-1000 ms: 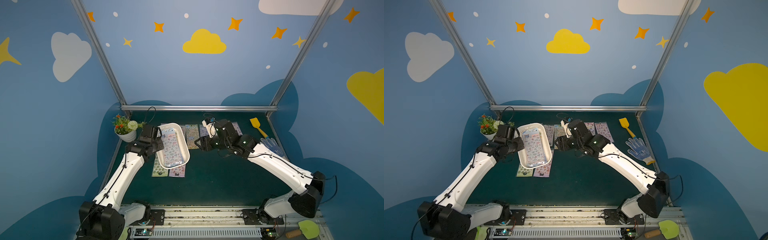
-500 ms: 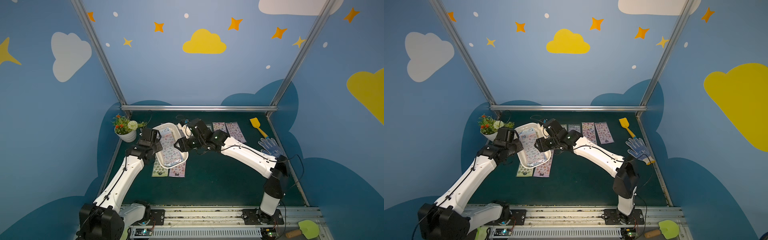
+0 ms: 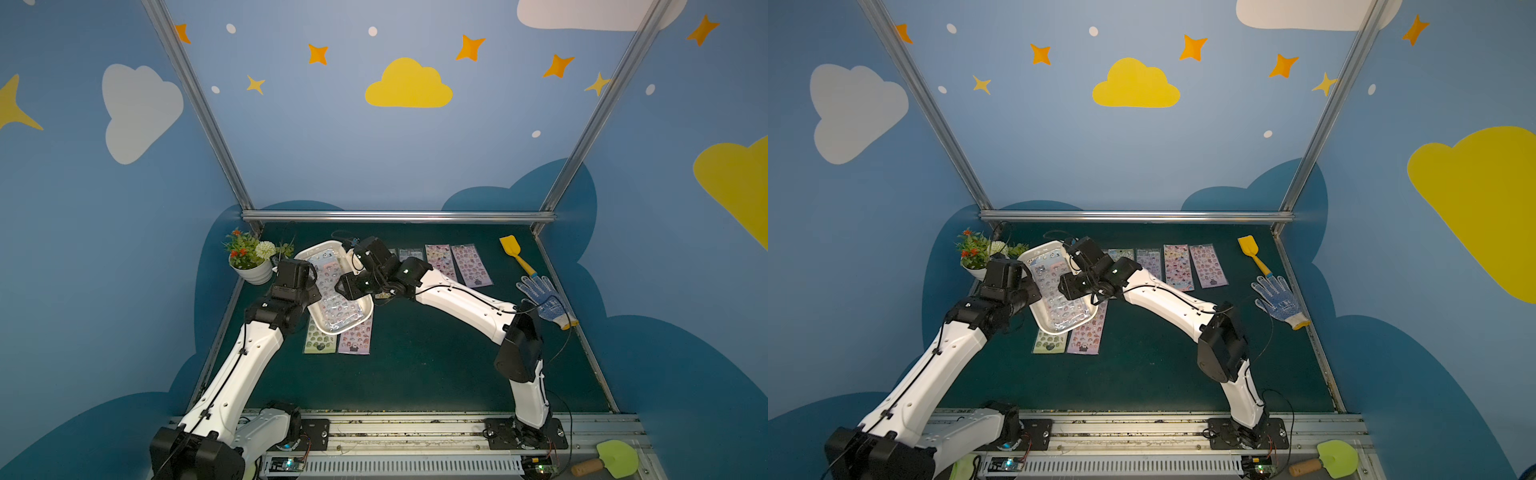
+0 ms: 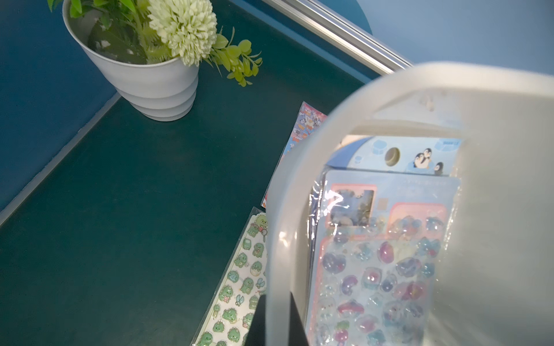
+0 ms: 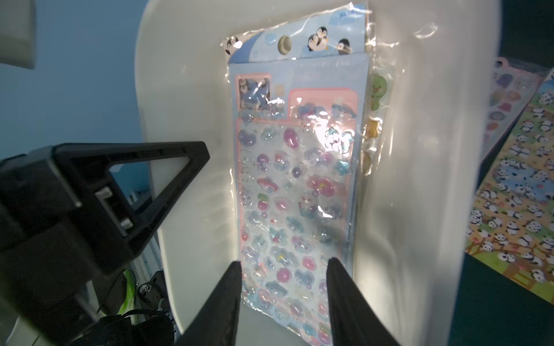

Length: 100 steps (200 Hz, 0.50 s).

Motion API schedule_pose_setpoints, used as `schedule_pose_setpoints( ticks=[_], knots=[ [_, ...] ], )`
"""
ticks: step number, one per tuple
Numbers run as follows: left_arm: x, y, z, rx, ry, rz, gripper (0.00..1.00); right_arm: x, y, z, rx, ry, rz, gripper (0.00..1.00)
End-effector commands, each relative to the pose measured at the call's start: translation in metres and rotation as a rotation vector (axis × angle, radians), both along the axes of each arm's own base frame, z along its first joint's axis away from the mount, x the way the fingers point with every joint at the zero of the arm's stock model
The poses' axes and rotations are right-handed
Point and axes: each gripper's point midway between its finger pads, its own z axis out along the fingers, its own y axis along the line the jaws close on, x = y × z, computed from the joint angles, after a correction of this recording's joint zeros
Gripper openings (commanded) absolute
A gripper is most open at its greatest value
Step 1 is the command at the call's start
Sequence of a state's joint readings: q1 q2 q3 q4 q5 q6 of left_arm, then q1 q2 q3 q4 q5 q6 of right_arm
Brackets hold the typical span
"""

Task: Take the stickers out of the storage box
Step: Pick up the sticker from the storage box.

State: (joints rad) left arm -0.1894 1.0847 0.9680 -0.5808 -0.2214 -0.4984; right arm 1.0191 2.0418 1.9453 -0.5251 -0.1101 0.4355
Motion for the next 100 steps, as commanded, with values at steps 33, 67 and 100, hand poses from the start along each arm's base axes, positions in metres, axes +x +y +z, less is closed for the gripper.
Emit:
schedule_pose_setpoints(
  ticks=[33, 67, 100],
  knots=[
    [0.003, 0.001, 0.010, -0.018, -0.035, 0.013, 0.04, 0.012, 0.009, -0.006, -0.047, -0.060, -0.079, 0.47],
    [0.003, 0.000, 0.012, -0.021, -0.036, 0.007, 0.04, 0.020, 0.012, -0.016, -0.103, -0.101, -0.120, 0.50],
    [0.002, -0.001, 0.014, -0.023, -0.043, 0.001, 0.04, 0.027, 0.014, -0.023, -0.144, -0.131, -0.133, 0.56]
  ],
)
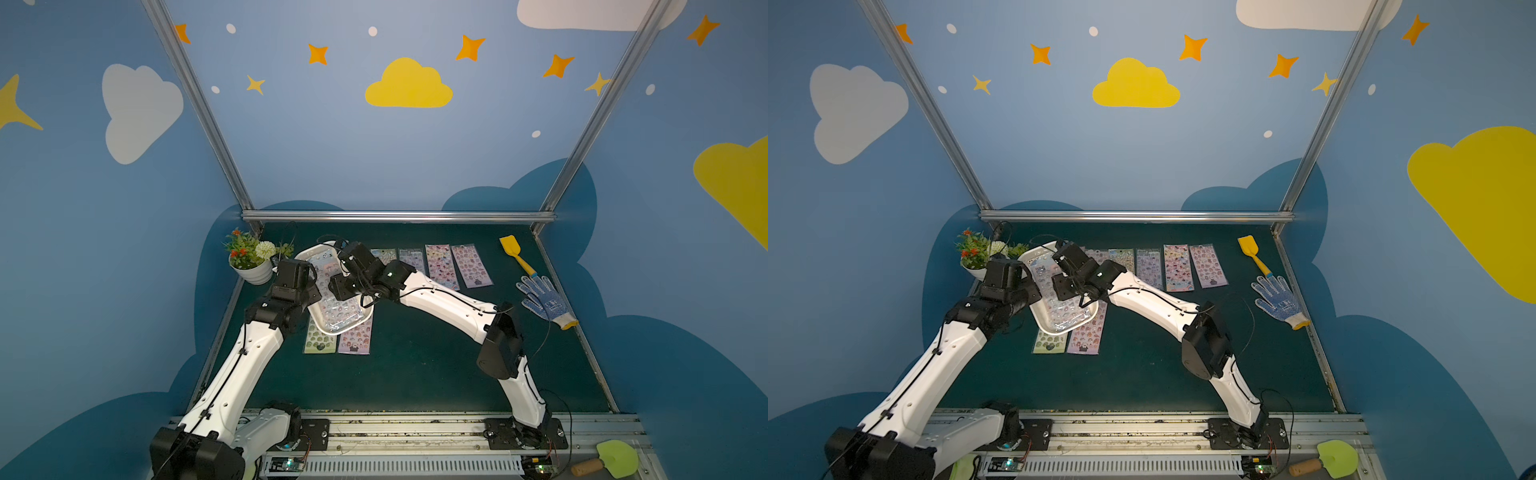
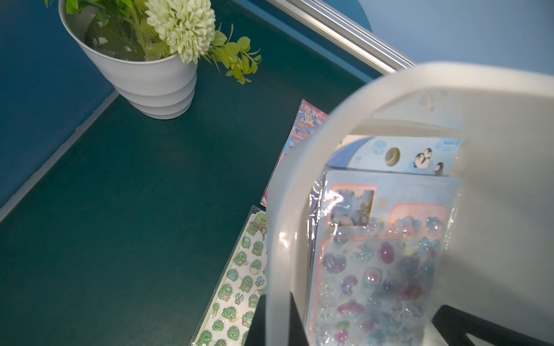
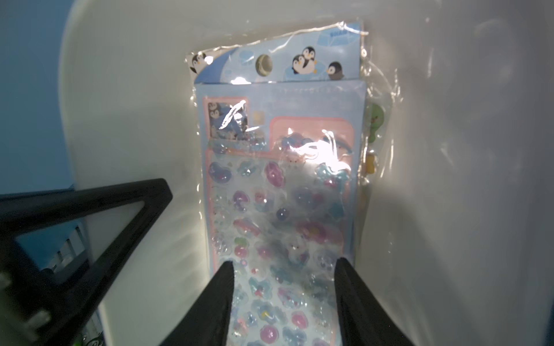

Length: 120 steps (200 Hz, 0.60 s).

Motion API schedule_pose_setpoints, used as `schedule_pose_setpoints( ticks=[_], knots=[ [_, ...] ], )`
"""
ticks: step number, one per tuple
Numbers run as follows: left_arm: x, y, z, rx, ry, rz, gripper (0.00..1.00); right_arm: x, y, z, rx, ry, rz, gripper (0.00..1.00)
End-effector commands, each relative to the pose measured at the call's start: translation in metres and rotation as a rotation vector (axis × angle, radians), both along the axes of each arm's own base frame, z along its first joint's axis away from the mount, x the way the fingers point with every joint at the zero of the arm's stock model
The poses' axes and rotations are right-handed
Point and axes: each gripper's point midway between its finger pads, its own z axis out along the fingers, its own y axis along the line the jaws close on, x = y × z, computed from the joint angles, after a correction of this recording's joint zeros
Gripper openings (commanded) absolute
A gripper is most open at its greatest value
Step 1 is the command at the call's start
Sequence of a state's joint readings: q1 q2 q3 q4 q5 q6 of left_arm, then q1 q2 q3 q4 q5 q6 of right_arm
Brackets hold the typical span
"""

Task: Take the stickers out of the storage box
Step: Pick up the sticker from the storage box.

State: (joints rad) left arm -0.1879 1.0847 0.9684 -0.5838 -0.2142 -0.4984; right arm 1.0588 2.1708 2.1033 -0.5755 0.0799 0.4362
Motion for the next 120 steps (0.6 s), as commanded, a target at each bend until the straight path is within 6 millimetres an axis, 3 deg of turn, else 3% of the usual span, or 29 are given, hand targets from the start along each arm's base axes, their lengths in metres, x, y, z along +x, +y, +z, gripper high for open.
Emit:
schedule_pose_setpoints(
  ticks=[1, 75, 120],
  knots=[
    [0.003, 0.000, 0.014, -0.019, -0.046, 0.005, 0.04, 0.006, -0.004, -0.007, -0.063, -0.034, -0.031, 0.56],
    [0.003, 0.000, 0.014, -0.022, -0.047, 0.003, 0.04, 0.011, 0.002, -0.012, -0.083, -0.047, -0.029, 0.64],
    [0.003, 0.000, 0.013, -0.025, -0.041, 0.002, 0.04, 0.005, 0.007, -0.012, -0.057, -0.011, -0.001, 0.61]
  ],
)
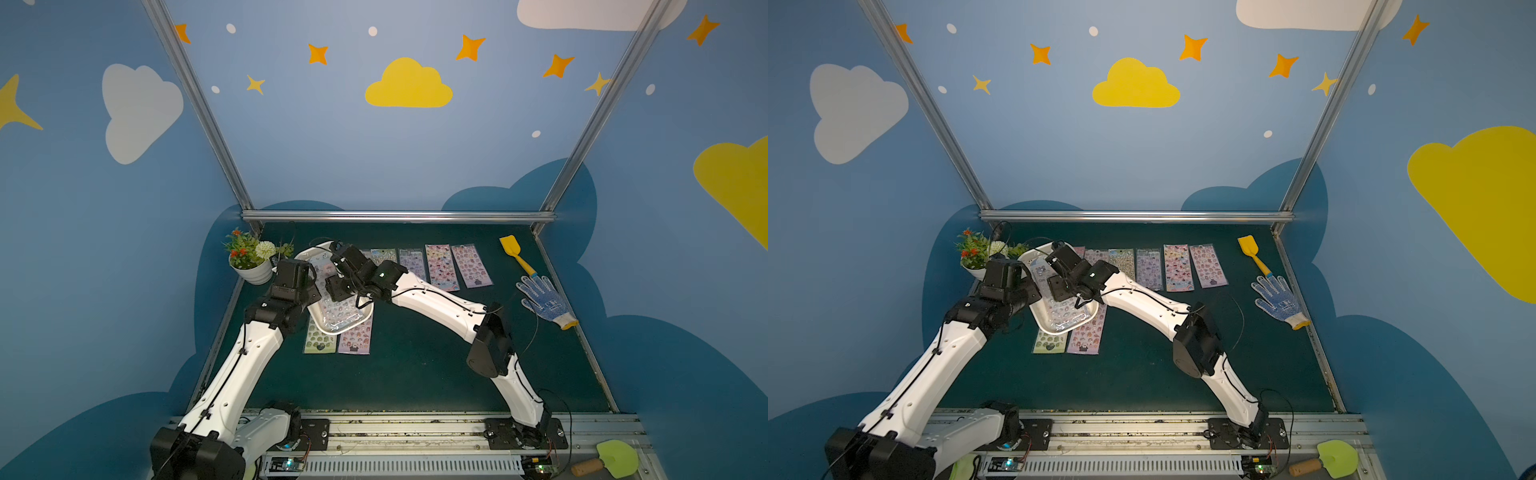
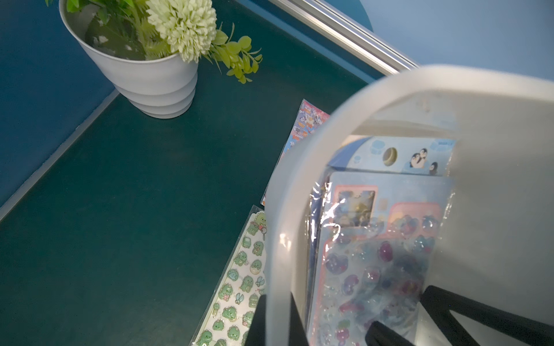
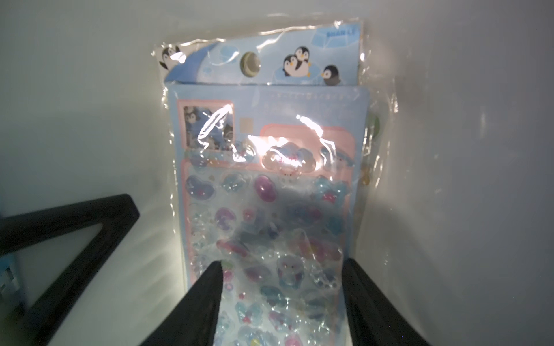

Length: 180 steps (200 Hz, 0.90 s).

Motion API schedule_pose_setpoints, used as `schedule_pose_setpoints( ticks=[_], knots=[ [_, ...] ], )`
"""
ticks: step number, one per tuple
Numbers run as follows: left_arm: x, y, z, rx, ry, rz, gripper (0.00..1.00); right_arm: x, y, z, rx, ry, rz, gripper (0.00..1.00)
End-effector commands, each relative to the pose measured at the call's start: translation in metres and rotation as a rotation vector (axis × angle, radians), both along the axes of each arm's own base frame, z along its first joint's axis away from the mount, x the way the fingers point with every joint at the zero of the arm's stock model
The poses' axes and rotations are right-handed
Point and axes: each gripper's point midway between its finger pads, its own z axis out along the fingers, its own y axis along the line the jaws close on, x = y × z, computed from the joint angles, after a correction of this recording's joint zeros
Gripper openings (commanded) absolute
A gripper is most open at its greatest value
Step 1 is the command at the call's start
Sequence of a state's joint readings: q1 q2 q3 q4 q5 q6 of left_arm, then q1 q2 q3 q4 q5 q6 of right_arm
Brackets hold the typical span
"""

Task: Take the stickers out of the storage box
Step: Pick up the sticker from the storage box.

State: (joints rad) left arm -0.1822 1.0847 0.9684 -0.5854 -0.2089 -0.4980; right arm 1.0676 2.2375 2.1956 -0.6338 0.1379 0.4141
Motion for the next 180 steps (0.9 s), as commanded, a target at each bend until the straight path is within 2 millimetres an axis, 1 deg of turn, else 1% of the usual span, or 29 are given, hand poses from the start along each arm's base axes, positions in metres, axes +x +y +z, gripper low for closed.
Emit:
schedule_pose_setpoints(
  ticks=[1, 81, 112, 142, 168, 180],
  knots=[
    [0.003, -0.001, 0.013, -0.021, -0.042, 0.002, 0.04, -0.003, 0.003, -0.003, 0.000, 0.022, 0.017, 0.61],
    [0.004, 0.000, 0.011, -0.023, -0.035, 0.003, 0.04, -0.021, 0.009, 0.013, 0.087, 0.075, 0.086, 0.52],
    [0.005, 0.000, 0.010, -0.024, -0.031, 0.004, 0.04, -0.020, 0.004, 0.020, 0.086, 0.057, 0.083, 0.52],
    [0.005, 0.000, 0.008, -0.026, -0.027, 0.003, 0.04, -0.016, -0.003, 0.026, 0.064, 0.037, 0.073, 0.55],
    [0.005, 0.000, 0.009, -0.026, -0.029, 0.004, 0.04, -0.013, -0.009, 0.024, 0.029, 0.020, 0.056, 0.57],
    [0.005, 0.000, 0.009, -0.026, -0.030, 0.004, 0.04, -0.012, -0.010, 0.019, 0.016, 0.021, 0.052, 0.57]
  ],
)
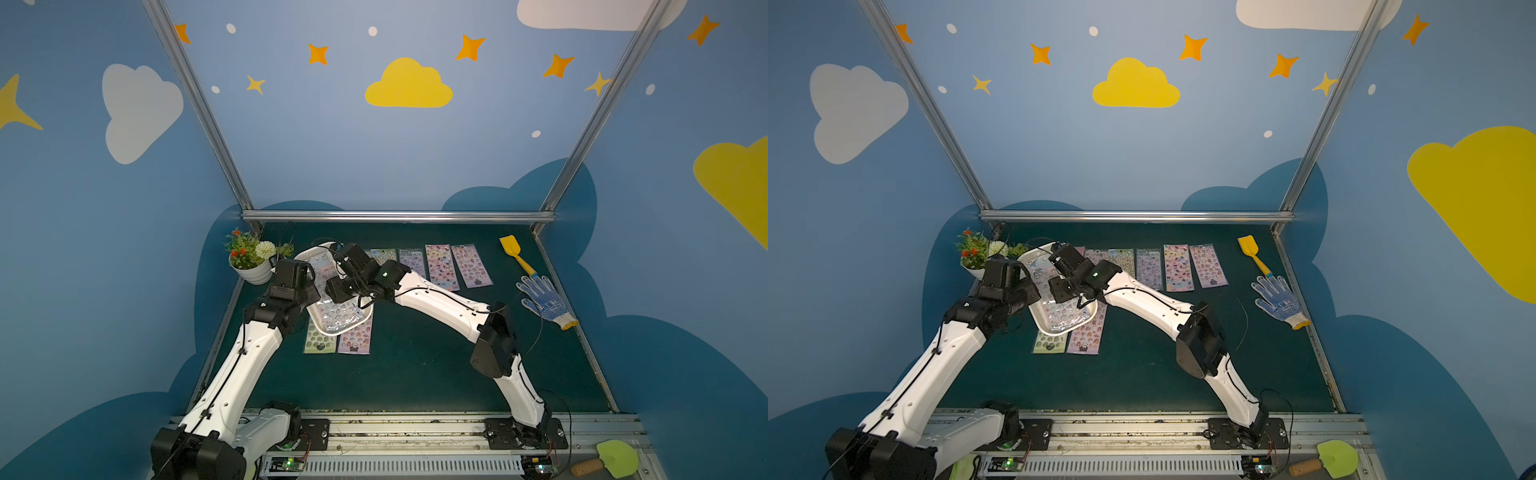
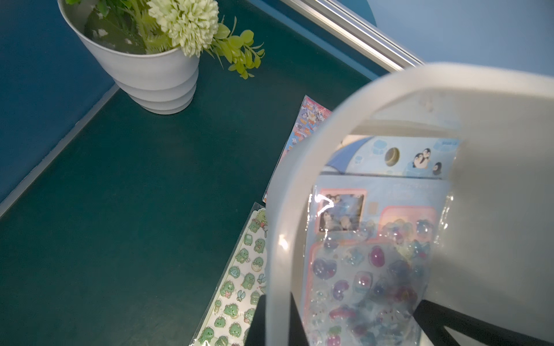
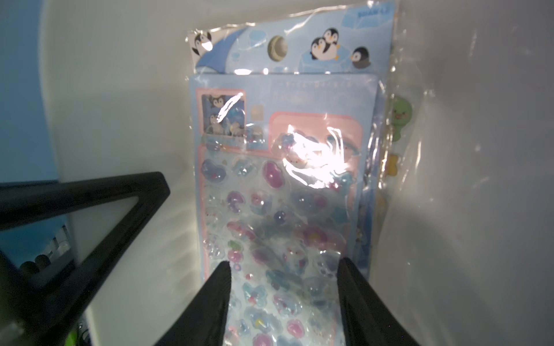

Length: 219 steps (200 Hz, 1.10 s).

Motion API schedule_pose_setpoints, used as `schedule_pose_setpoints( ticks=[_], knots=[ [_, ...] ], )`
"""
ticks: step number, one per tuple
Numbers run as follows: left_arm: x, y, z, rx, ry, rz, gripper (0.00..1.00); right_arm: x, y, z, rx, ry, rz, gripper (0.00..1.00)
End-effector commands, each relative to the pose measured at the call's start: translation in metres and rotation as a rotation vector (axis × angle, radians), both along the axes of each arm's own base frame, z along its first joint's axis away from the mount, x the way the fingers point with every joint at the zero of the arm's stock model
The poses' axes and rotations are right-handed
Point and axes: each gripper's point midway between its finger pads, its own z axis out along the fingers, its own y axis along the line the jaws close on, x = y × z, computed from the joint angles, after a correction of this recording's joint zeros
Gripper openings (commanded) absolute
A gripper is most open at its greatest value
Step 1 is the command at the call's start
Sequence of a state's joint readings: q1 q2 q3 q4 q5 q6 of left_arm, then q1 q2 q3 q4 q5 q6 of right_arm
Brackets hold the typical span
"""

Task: Take the stickers out of the storage box
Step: Pick up the sticker from the storage box.

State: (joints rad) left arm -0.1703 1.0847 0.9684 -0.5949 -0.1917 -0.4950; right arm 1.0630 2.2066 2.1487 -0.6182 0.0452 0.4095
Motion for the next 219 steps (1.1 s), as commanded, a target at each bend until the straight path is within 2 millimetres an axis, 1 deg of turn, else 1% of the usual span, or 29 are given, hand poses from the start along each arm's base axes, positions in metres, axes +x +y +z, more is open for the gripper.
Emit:
schedule_pose_setpoints(
  ticks=[1, 45, 80, 148, 180, 219],
  knots=[
    [0.006, -0.001, 0.011, -0.018, -0.042, 0.006, 0.04, 0.003, -0.012, 0.019, -0.012, -0.032, -0.014, 0.57],
    [0.007, -0.001, 0.011, -0.020, -0.044, 0.008, 0.04, 0.006, -0.008, 0.001, -0.035, 0.001, -0.019, 0.60],
    [0.007, 0.000, 0.011, -0.020, -0.042, 0.008, 0.04, 0.002, -0.002, -0.003, -0.023, 0.034, 0.000, 0.61],
    [0.007, -0.001, 0.010, -0.029, -0.040, 0.005, 0.04, -0.003, 0.001, 0.012, 0.019, 0.046, 0.030, 0.58],
    [0.008, -0.001, 0.010, -0.025, -0.039, 0.005, 0.04, -0.007, 0.002, 0.018, 0.042, 0.052, 0.050, 0.50],
    [0.007, -0.001, 0.009, -0.026, -0.035, 0.006, 0.04, 0.000, -0.009, 0.030, 0.031, -0.011, 0.014, 0.50]
  ],
)
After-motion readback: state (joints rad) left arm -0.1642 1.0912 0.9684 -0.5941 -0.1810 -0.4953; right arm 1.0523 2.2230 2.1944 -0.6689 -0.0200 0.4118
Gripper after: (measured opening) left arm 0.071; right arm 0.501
